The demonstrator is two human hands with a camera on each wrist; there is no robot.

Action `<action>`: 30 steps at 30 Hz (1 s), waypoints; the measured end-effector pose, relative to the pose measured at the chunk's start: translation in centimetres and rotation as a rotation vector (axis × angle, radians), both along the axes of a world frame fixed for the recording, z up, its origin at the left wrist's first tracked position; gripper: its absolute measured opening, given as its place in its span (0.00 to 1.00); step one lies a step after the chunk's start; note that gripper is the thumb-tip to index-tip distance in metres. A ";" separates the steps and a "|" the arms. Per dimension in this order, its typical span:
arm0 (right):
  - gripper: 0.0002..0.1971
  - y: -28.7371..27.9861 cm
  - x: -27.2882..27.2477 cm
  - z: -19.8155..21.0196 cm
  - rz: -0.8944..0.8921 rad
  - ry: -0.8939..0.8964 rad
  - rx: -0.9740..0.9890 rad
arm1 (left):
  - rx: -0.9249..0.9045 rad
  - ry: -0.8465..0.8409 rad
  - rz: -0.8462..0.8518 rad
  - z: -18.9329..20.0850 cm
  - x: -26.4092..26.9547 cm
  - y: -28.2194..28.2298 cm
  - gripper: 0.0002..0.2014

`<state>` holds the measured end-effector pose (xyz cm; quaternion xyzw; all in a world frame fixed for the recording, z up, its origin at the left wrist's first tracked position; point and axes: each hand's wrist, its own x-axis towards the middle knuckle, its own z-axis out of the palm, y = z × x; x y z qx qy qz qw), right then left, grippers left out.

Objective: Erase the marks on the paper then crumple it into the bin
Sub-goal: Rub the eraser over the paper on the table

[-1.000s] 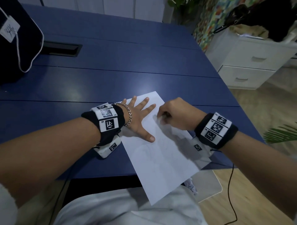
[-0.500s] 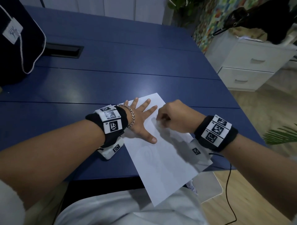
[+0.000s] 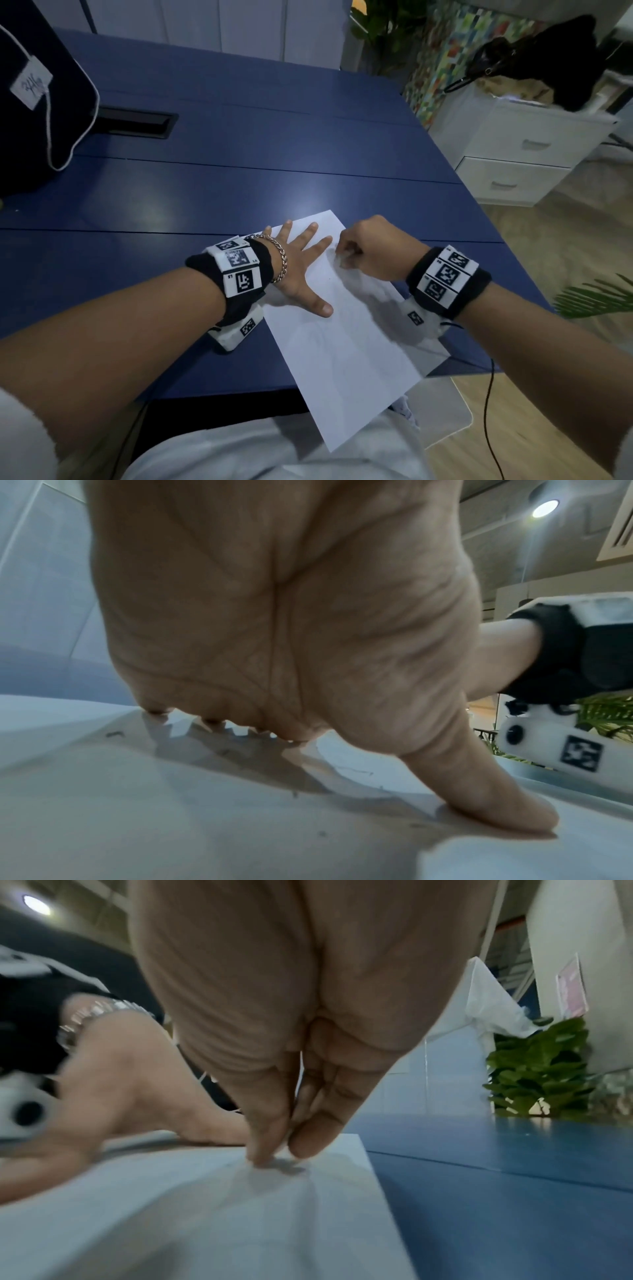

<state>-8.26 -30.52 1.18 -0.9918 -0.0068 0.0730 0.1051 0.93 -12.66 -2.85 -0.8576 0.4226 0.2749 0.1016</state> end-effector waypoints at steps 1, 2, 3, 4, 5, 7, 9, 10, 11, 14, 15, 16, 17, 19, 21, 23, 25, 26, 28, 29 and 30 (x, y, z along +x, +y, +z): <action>0.07 -0.1 0.5 -0.2 -0.022 -0.037 -0.003 | -0.002 0.002 0.002 0.1 0.0 0.0 0.72; 0.06 0.1 0.6 -0.5 -0.022 -0.056 0.002 | -0.003 0.003 0.005 0.1 0.0 0.0 0.73; 0.06 0.4 0.4 -0.6 0.001 -0.055 0.012 | -0.005 0.004 0.007 0.1 0.0 0.0 0.73; 0.06 1.0 0.0 -0.7 0.038 -0.029 0.022 | -0.006 0.006 0.009 0.1 0.0 0.0 0.73; 0.07 1.5 -0.5 -0.7 0.079 0.008 0.033 | -0.008 0.007 0.011 0.0 0.0 0.1 0.73; 0.07 1.6 -0.7 -0.3 0.108 0.060 0.023 | -0.019 0.004 0.016 -0.3 0.0 0.2 0.74; 0.08 0.7 0.2 0.0 0.041 0.043 -0.008 | -0.027 0.001 0.017 -0.4 0.0 0.2 0.75; 0.07 0.2 0.6 0.0 -0.007 0.016 -0.023 | -0.030 0.002 0.015 -0.5 0.1 0.2 0.76; 0.07 -0.2 0.8 -0.1 -0.043 -0.015 -0.030 | -0.031 0.005 0.014 -0.5 0.2 0.2 0.76; 0.06 0.3 -0.3 -0.7 0.006 -0.039 -0.012 | -0.029 0.008 0.010 -0.6 0.3 0.1 0.77; 0.06 0.6 -1.0 -0.8 0.055 -0.006 0.001 | -0.026 0.006 0.010 -0.6 0.4 0.2 0.78; 0.07 0.7 -1.5 -0.6 0.085 0.040 0.008 | -0.024 0.003 0.011 -0.7 0.4 0.2 0.78; 0.07 0.5 -1.7 -0.4 0.089 0.072 0.011 | -0.022 0.001 0.010 -0.7 0.4 0.2 0.78; 0.08 -0.8 -1.4 -0.1 0.039 0.055 0.012 | -0.016 0.002 0.006 -0.6 0.3 0.1 0.76; 0.08 -2.0 -1.0 -0.2 -0.018 0.005 0.002 | -0.006 -0.002 0.003 -0.4 0.4 0.0 0.77; 0.07 -2.2 -1.2 -0.4 -0.037 -0.005 0.012 | 0.010 -0.002 -0.012 -0.3 0.6 0.1 0.78; 0.06 -1.8 -2.2 -0.4 -0.021 0.021 0.048 | 0.016 0.000 -0.052 0.1 1.3 0.3 0.78; 0.06 -1.5 -2.7 -0.3 -0.001 0.048 0.069 | 0.018 -0.003 -0.081 0.4 1.8 0.5 0.77; 0.06 -0.8 -3.4 0.1 0.042 0.115 0.106 | 0.039 -0.004 -0.134 1.1 2.7 1.0 0.77; 0.06 -0.6 -3.5 0.2 0.060 0.136 0.120 | 0.055 0.008 -0.148 1.5 2.9 1.1 0.77; 0.07 -0.4 -3.6 0.3 0.071 0.145 0.126 | 0.068 0.025 -0.154 1.6 3.0 1.1 0.76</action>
